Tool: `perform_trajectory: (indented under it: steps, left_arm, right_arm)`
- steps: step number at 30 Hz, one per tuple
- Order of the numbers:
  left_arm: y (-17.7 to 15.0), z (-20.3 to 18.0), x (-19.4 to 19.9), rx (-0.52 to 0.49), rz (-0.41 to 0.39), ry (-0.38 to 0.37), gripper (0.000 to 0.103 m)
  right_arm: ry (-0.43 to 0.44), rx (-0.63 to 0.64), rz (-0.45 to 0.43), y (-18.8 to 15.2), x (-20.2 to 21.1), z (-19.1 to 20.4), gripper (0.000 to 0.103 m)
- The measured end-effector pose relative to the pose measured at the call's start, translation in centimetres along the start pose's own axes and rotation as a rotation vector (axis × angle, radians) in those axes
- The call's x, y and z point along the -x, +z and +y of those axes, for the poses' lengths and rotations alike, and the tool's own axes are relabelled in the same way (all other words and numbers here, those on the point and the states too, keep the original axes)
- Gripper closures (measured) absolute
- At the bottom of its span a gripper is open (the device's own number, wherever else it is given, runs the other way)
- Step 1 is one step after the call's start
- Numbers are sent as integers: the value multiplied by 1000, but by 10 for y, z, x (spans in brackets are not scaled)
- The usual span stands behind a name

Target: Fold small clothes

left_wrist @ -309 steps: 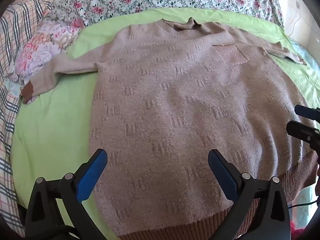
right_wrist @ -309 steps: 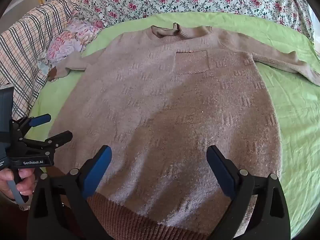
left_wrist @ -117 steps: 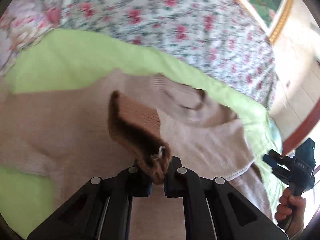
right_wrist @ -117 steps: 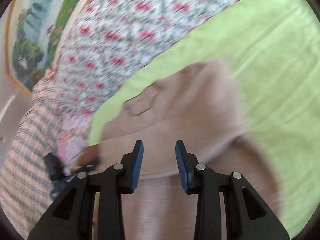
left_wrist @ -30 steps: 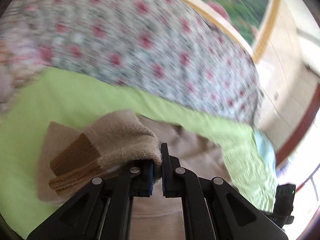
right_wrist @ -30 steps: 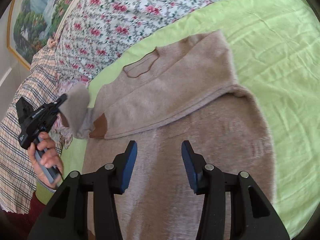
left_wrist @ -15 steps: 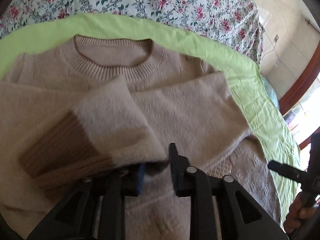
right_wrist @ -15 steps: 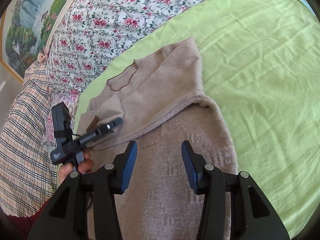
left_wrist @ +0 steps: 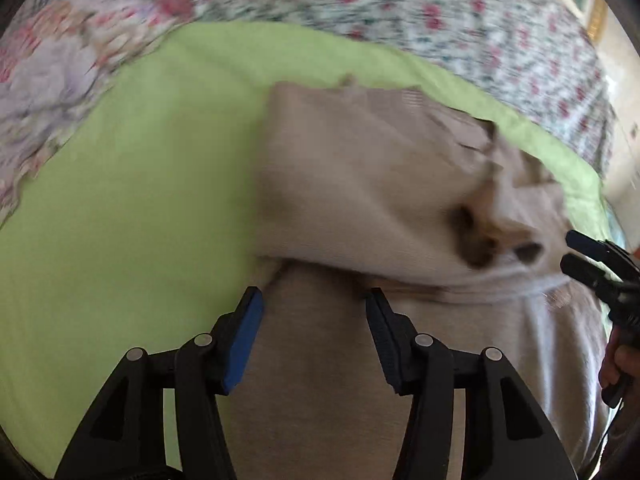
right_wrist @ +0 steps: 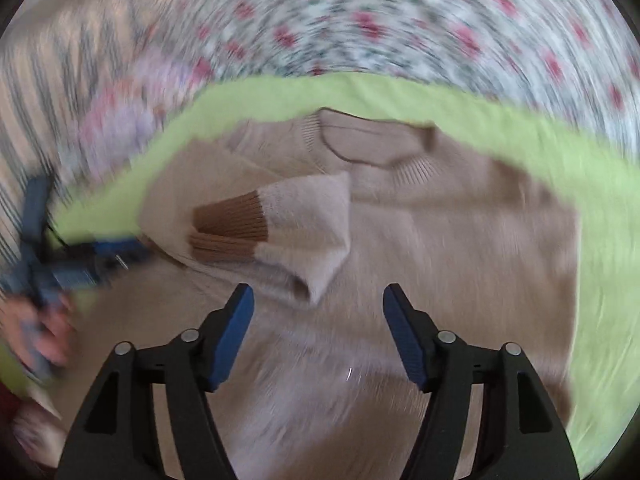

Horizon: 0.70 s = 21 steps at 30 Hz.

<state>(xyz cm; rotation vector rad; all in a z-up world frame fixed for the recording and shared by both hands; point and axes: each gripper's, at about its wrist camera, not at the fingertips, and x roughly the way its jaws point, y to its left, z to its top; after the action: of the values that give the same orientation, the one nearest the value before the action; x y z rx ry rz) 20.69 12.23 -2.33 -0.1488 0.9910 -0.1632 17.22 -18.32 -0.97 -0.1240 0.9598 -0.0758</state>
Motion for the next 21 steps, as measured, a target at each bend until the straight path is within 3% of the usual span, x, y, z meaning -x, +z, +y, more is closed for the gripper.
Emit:
perform_trajectory:
  steps: [2,5,6,7,8,11,14,16,21]
  left_arm:
    - [4,8,-5,1,4,7,57]
    - [12,8,-14,-17,2,95,57]
    - [14,8,-15,-4,-2,97,57]
    - [17,7,-17,8,-6,100,57]
    - [21,5,-19,18,-12,107,58]
    - [26,1,-21,45,-36,129,66]
    - [27,-7,-22,60,-52,135,69]
    - [22,-7,-23,71,-46,144,69]
    - [16,-5,-21,97,-50,139,70]
  right_arm:
    - [-56,127,13,6,-19,20,35]
    - [-102,192,-44,14,-30,33,35]
    - [-83,170,-58,17,-30,30,46]
    - [-56,121,-59,20,-29,24,78]
    - [-41,42,-64,23,-25,11,90]
    - [10,-226,-130,16,0,-34,95]
    - [66,-532,-161,-19,21,-94,96]
    - [52,-633,-128,-46,23,-115,99]
    - [65,-725,-63,-77,17,-131,100]
